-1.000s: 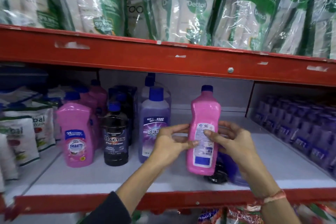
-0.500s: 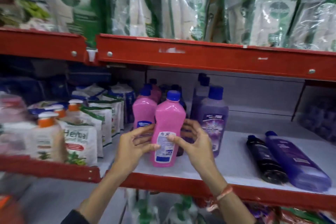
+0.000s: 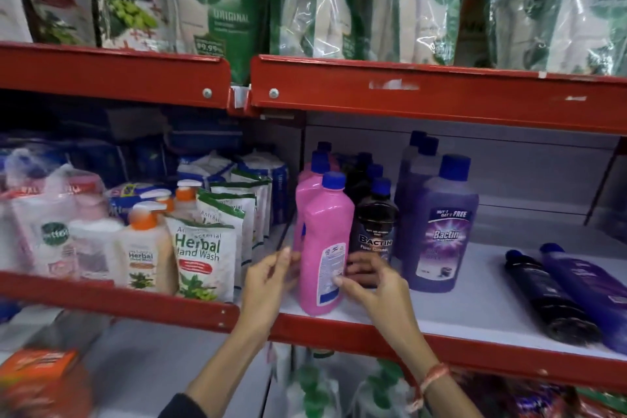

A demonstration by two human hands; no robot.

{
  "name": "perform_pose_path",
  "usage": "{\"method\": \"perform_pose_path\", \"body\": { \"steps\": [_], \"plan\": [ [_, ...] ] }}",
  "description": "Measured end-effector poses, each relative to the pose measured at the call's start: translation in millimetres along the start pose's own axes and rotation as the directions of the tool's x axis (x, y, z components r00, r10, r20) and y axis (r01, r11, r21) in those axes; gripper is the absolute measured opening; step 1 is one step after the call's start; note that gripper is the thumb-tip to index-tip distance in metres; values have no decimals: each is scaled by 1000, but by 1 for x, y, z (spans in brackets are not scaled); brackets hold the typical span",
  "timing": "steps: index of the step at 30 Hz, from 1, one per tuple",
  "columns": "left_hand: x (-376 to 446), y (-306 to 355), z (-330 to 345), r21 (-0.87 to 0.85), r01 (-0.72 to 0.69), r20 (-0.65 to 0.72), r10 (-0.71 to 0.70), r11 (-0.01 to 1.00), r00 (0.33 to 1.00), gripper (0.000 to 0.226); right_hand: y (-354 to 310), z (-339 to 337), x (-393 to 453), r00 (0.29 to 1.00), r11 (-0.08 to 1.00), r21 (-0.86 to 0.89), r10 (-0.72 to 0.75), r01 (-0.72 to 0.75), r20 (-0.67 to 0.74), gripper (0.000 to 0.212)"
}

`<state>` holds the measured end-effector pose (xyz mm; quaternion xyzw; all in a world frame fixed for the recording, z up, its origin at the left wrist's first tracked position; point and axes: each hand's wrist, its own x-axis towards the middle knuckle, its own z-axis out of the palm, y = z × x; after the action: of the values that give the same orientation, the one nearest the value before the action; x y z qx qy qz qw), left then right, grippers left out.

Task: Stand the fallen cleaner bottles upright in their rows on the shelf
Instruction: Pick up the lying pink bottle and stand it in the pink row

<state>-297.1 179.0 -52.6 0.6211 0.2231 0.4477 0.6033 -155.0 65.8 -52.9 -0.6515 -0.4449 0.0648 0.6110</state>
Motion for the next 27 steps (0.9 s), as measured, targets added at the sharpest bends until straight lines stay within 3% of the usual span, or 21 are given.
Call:
{"method": "perform_pose_path", "body": {
  "steps": [3,7,10,12,14,17,20,27],
  "plan": [
    [5,-2,-7,36,52,71,-55,998,996,38,5,1,-1,997,997,-59,46,-42,56,43],
    [11,-1,-17,84,56,199,-72,995,977,41,-1,-3,-2,965,998,-32,61,-54,254,68],
    [13,0,-18,89,73,281,-95,993,955,65,-3,-2,-2,929,999,0,42,-46,368,59],
    [11,1,-14,83,67,312,-89,994,946,69,-4,1,0,916,999,-12,38,-36,400,44],
    [8,2,-12,87,49,291,-72,995,954,68,-6,1,3,899,999,-15,38,-34,436,36],
    [4,1,-10,135,-17,171,-6,991,985,72,-5,1,5,861,994,54,52,-92,506,42],
    [2,-3,-5,200,-60,55,50,978,997,67,0,4,8,884,995,34,65,-91,463,47],
    [1,-6,3,255,-77,-32,88,964,996,64,1,9,0,963,942,-311,-38,124,268,50]
  ]
}}
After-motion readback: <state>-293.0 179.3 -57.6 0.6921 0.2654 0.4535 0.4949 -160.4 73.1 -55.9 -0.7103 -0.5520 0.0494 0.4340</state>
